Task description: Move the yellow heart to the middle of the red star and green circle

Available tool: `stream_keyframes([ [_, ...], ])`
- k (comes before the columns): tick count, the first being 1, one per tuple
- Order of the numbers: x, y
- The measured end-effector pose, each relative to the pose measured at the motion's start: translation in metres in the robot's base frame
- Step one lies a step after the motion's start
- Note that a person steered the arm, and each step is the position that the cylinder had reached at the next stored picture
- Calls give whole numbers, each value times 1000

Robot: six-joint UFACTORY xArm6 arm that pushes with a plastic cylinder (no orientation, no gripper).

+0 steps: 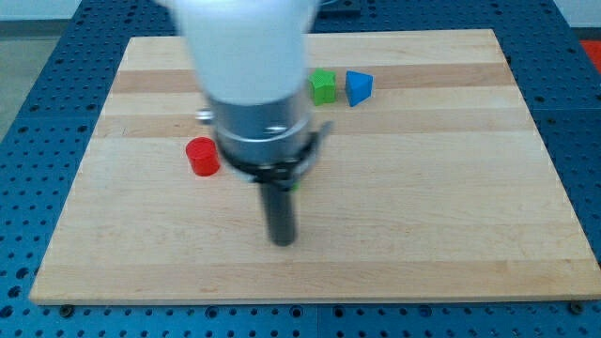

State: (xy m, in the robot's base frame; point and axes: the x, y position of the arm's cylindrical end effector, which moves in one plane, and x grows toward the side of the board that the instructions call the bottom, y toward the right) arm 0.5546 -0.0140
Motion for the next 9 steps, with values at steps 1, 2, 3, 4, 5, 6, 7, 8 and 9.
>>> stream_keyframes([
  [1,-6,13],
  [2,-54,13],
  [3,-66,13],
  [4,-67,14],
  [5,-90,28],
  [6,-141,30],
  [7,-160,27],
  [8,-161,17],
  [9,-145,1],
])
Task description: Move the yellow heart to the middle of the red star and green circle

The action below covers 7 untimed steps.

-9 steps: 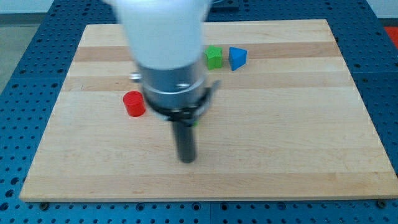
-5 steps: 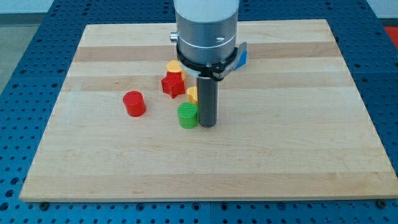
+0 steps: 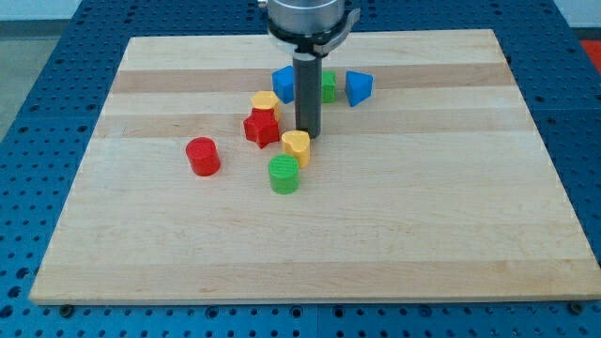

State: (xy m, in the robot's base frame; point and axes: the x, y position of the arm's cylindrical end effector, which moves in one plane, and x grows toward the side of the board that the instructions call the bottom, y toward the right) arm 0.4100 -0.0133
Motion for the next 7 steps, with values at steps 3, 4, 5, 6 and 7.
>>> stream_keyframes([
  [3,51,-6],
  [4,51,13],
  [5,56,49],
  [6,62,48],
  [7,126,23],
])
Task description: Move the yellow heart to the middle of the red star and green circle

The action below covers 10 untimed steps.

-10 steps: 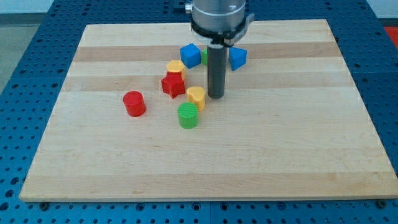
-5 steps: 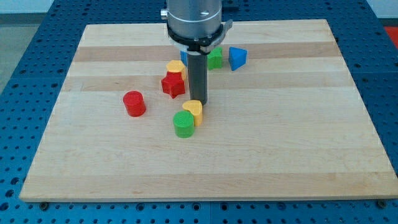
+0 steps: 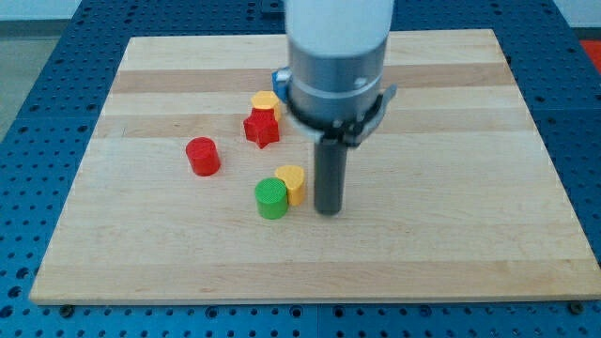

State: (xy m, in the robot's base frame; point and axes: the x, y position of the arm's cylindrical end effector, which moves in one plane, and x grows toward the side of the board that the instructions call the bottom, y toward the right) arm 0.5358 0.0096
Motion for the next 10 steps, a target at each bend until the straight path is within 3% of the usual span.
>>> stream_keyframes([
  [6,-57,-37],
  [7,-57,-29],
  [8,-55,28],
  [9,-35,51],
  [10,52,6],
])
